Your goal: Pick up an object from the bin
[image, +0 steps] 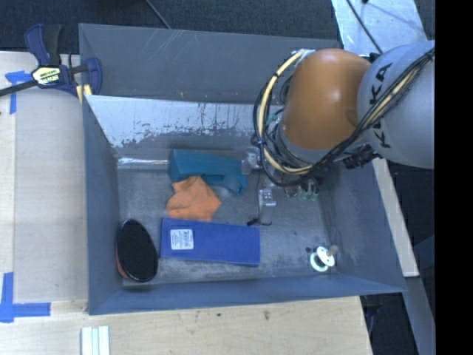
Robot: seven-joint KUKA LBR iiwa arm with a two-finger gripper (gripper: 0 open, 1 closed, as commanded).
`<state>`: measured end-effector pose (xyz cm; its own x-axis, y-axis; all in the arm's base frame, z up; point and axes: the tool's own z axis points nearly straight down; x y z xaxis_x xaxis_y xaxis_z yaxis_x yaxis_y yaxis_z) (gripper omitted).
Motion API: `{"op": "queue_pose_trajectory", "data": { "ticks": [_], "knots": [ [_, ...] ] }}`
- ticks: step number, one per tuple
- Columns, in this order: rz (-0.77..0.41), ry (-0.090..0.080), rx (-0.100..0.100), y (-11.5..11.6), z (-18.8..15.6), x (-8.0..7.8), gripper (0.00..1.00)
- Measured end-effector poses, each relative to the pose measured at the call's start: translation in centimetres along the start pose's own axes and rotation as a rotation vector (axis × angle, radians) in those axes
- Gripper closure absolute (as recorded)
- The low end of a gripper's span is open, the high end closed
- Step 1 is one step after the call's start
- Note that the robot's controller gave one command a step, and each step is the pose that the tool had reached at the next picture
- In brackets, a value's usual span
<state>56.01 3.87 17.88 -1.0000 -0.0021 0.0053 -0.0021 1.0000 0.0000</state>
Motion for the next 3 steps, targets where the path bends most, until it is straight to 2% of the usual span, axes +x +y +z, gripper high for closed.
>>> {"op": "queue_pose_trajectory", "data": {
  "ticks": [1, 2, 3],
  "knots": [
    [0.001, -0.008, 0.000, 0.0, -0.5, -0.2, 0.00],
    [-0.001, -0.016, -0.001, 3.2, 4.5, -2.1, 0.00],
    [0.091, -0.020, -0.006, 4.0, 9.2, -3.3, 0.00]
  ]
}}
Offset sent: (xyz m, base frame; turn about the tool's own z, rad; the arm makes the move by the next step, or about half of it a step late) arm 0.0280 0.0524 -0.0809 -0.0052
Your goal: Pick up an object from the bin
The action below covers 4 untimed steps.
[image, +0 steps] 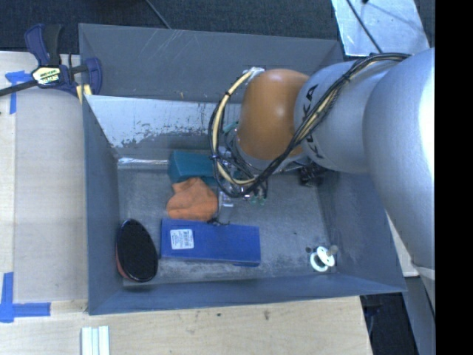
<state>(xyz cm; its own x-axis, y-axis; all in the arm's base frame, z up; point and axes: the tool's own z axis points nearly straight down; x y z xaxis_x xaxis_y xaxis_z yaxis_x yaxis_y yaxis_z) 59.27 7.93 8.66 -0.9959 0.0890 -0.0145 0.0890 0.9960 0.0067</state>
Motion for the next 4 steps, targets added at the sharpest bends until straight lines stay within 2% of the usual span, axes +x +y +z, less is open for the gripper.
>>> {"op": "queue_pose_trajectory", "data": {
  "ticks": [1, 2, 3, 4],
  "knots": [
    [0.019, -0.009, -0.001, 0.1, 0.8, -0.3, 0.00],
    [0.030, -0.003, 0.002, 0.0, 0.0, -0.1, 1.00],
    [0.030, -0.003, 0.002, 0.0, 0.0, -0.1, 1.00],
    [0.024, 0.011, 0.006, -0.4, -2.2, 0.3, 1.00]
  ]
}}
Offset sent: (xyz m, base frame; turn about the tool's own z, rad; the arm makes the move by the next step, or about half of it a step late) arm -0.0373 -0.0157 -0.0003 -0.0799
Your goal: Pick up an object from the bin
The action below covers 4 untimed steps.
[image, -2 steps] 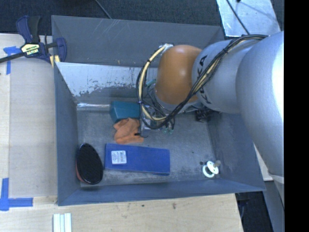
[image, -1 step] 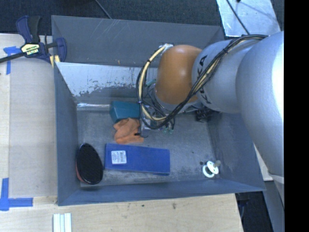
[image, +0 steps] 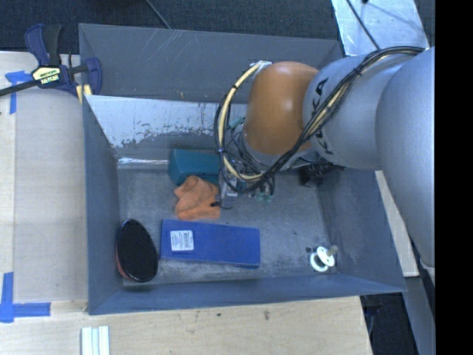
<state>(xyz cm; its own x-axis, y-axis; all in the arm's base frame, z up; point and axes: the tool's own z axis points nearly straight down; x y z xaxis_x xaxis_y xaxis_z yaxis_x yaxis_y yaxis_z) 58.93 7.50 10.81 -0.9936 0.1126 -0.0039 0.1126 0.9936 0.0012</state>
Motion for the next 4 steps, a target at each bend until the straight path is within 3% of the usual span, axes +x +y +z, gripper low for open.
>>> {"op": "queue_pose_trajectory", "data": {
  "ticks": [1, 2, 3, 4],
  "knots": [
    [0.010, 0.003, 0.001, -0.1, -0.9, -0.1, 0.00],
    [0.010, 0.002, 0.001, -0.1, -0.9, -0.1, 0.00],
    [0.070, -0.003, 0.001, 0.7, 1.2, -1.1, 0.00],
    [0.220, -0.029, -0.005, 1.8, 2.5, 1.3, 0.00]
  ]
}}
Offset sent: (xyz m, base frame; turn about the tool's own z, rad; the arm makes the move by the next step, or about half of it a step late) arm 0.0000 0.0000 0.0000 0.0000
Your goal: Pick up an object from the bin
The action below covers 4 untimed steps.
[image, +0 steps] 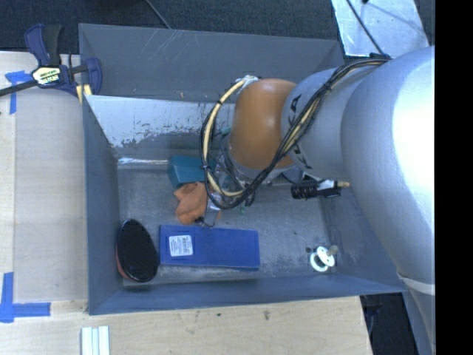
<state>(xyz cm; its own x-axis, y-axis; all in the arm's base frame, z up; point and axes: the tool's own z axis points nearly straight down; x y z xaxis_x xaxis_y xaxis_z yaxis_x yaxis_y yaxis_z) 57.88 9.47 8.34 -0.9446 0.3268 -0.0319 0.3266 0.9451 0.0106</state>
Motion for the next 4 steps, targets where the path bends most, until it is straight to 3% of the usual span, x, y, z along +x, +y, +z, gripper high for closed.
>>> {"op": "queue_pose_trajectory", "data": {
  "ticks": [1, 2, 3, 4],
  "knots": [
    [0.227, 0.029, 0.014, 0.1, 0.5, 2.7, 1.00],
    [0.227, 0.029, 0.014, 0.1, 0.5, 2.7, 1.00],
    [0.228, 0.033, 0.017, 0.0, -4.5, 2.8, 1.00],
    [0.233, 0.021, 0.008, 0.9, -5.9, 1.0, 1.00]
  ]
}}
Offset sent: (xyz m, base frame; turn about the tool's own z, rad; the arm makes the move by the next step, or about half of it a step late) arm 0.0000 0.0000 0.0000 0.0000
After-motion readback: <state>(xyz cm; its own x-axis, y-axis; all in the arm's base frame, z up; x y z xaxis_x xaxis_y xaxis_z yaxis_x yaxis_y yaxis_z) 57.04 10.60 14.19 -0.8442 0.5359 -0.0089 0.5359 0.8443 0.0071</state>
